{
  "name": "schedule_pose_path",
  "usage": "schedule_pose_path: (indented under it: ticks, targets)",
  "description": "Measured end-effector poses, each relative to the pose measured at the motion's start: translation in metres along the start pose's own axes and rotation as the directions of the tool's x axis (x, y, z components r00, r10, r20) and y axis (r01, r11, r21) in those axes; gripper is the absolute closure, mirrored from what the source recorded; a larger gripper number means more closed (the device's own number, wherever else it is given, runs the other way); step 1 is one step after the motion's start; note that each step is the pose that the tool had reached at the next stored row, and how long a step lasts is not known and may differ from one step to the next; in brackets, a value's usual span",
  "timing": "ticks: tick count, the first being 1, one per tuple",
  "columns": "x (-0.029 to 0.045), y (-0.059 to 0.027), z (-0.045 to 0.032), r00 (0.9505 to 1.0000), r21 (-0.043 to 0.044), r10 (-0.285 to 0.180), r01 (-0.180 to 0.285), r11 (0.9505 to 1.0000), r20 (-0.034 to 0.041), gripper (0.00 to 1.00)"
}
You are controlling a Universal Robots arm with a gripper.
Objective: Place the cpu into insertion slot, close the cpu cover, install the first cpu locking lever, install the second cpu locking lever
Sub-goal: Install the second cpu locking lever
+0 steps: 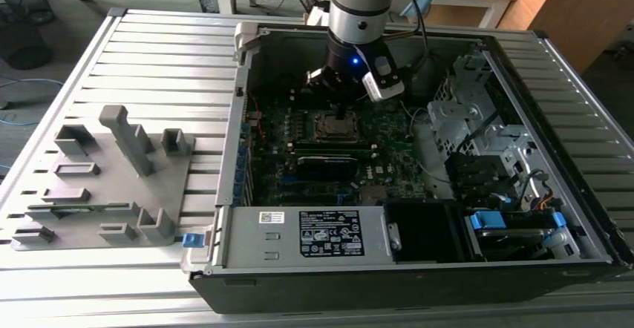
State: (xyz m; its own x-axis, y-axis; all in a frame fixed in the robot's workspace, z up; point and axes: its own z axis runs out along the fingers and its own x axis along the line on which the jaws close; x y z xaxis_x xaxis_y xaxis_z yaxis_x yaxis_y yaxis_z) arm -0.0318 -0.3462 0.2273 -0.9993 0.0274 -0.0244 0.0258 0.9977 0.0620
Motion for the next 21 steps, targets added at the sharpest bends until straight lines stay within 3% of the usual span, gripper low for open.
schedule_pose_path:
  ticks: [10,18,21]
  targets:
    - [0.0000,0.0000,-0.0016,1.0000,0.0005,0.000,0.000,1.0000,-0.0002,0.89]
    - [-0.0005,0.0012,-0.0198,1.0000,0.0002,0.000,0.000,1.0000,0.0000,0.89]
    - [-0.0005,0.0014,-0.0220,1.0000,-0.0001,0.000,0.000,1.0000,0.0001,0.89]
